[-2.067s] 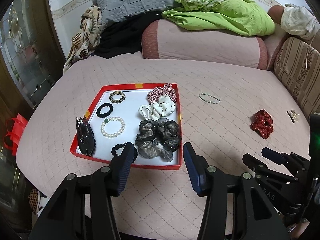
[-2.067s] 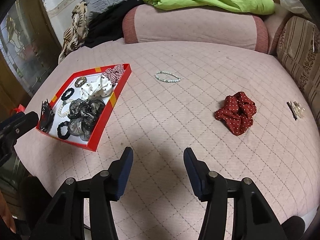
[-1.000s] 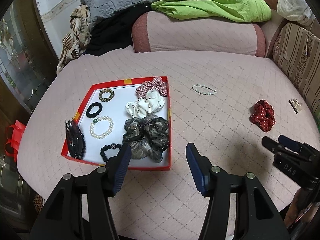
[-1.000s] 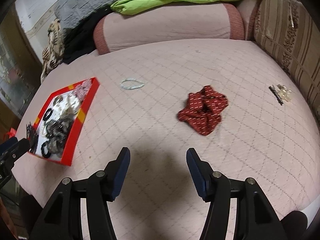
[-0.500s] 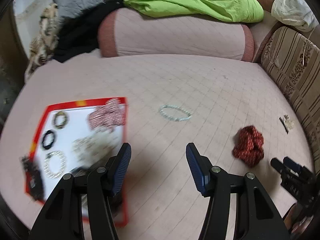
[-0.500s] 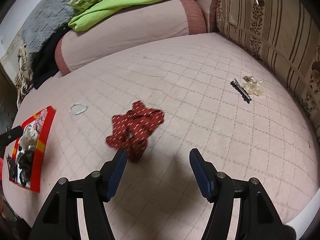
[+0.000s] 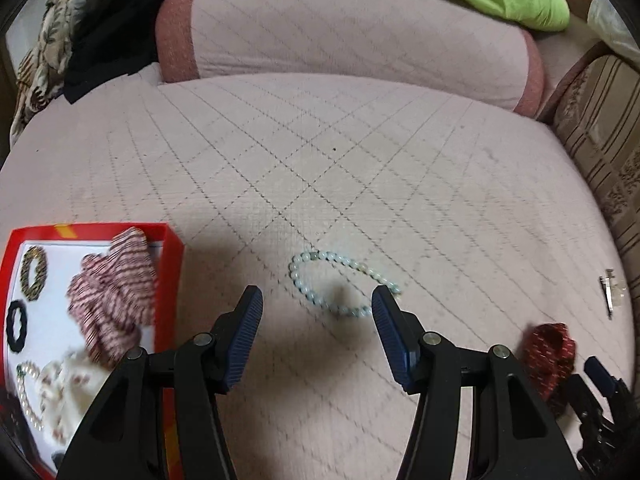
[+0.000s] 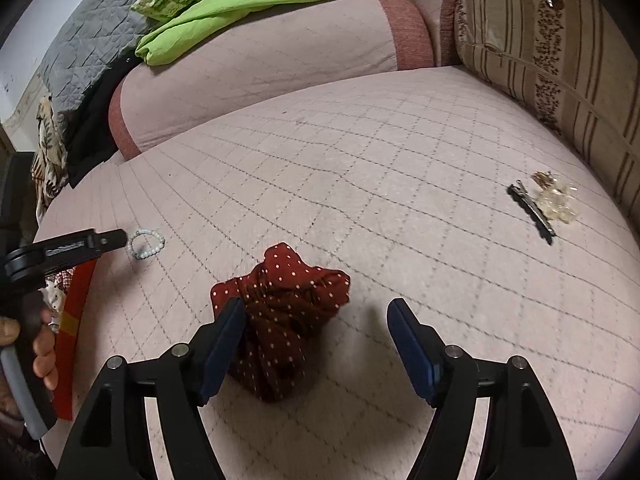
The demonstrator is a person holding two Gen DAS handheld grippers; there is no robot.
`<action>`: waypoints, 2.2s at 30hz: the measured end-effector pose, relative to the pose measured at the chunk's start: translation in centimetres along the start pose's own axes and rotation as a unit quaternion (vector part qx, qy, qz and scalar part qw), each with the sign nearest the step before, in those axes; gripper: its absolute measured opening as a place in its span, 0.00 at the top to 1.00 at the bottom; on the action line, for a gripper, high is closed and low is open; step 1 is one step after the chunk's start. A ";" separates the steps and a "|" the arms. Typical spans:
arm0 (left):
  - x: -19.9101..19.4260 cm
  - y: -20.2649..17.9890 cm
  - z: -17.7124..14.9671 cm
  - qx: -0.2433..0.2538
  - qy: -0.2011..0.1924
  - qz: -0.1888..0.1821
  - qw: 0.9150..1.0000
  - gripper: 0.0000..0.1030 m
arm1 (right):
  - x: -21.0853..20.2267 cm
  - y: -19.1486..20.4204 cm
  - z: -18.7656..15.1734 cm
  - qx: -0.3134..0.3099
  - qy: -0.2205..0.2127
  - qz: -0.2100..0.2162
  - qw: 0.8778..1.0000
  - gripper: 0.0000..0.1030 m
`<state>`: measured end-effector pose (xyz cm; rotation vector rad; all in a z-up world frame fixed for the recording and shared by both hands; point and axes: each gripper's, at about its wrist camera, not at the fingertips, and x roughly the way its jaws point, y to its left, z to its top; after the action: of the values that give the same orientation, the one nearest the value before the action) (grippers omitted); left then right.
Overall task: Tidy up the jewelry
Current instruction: 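Grasp the red polka-dot scrunchie with the right tool while the left tool grasps the light-blue bracelet, then carry both items over the tray and open both tools to drop them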
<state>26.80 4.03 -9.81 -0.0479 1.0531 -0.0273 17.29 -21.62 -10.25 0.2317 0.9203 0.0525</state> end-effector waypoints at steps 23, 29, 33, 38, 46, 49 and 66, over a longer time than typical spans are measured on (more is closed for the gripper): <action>-1.1 -4.4 -2.4 0.071 0.004 -0.043 0.997 0.95 | 2.2 0.6 -0.1 0.000 0.008 0.021 1.000 0.85; -8.0 -4.9 -4.9 0.080 -0.031 -0.080 0.993 0.95 | -1.2 1.1 -0.8 0.000 -0.007 0.032 0.999 0.87; -12.2 -3.8 -6.0 0.072 -0.051 -0.098 0.991 0.95 | -3.7 2.0 -1.5 -0.012 -0.018 0.037 0.999 0.87; -17.4 -0.2 -6.9 0.057 -0.084 -0.101 0.990 0.95 | -6.6 4.6 -1.6 -0.049 -0.030 0.041 0.998 0.87; -21.3 8.0 -7.0 0.030 -0.107 -0.037 0.993 0.95 | -9.5 11.4 -1.6 -0.119 -0.033 0.084 0.989 0.87; -21.3 11.7 -6.6 0.013 -0.102 -0.015 0.995 0.95 | -9.3 14.3 -1.4 -0.134 -0.020 0.107 0.985 0.87; -14.3 22.5 -3.8 -0.088 -0.078 -0.027 0.993 0.95 | -2.3 32.0 2.1 -0.175 0.044 0.192 0.965 0.86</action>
<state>16.39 27.10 -0.42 -0.2344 0.8953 0.0207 19.30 8.86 -0.20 0.0762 0.9272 0.5840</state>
